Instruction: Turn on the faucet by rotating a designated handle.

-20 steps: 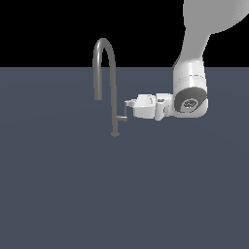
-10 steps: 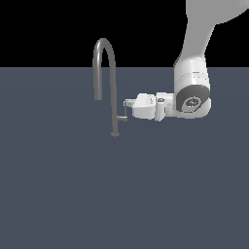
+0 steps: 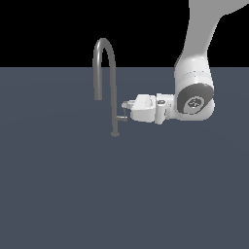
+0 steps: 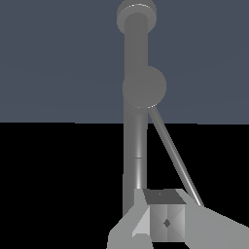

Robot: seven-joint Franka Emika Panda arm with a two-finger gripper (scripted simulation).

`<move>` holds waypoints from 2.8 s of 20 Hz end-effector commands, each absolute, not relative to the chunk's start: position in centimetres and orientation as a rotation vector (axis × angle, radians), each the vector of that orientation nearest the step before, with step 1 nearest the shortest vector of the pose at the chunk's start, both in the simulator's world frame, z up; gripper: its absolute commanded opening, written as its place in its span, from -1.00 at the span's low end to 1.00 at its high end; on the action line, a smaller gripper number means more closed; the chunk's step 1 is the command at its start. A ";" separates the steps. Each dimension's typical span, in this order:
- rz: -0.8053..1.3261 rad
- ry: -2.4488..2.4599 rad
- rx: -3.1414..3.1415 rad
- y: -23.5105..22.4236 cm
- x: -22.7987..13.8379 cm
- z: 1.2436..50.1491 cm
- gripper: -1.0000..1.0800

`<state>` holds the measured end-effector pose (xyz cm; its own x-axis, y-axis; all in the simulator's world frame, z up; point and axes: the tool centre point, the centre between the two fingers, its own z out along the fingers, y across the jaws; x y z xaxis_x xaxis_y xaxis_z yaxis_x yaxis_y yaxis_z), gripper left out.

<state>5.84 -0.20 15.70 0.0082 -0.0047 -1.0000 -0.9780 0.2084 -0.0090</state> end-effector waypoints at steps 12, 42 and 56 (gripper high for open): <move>1.059 1.299 -1.058 0.6 1.7 13.4 -1.00; 1.052 1.289 -1.063 0.5 2.3 5.7 -1.00; 1.048 1.277 -1.067 0.0 4.7 4.7 -1.00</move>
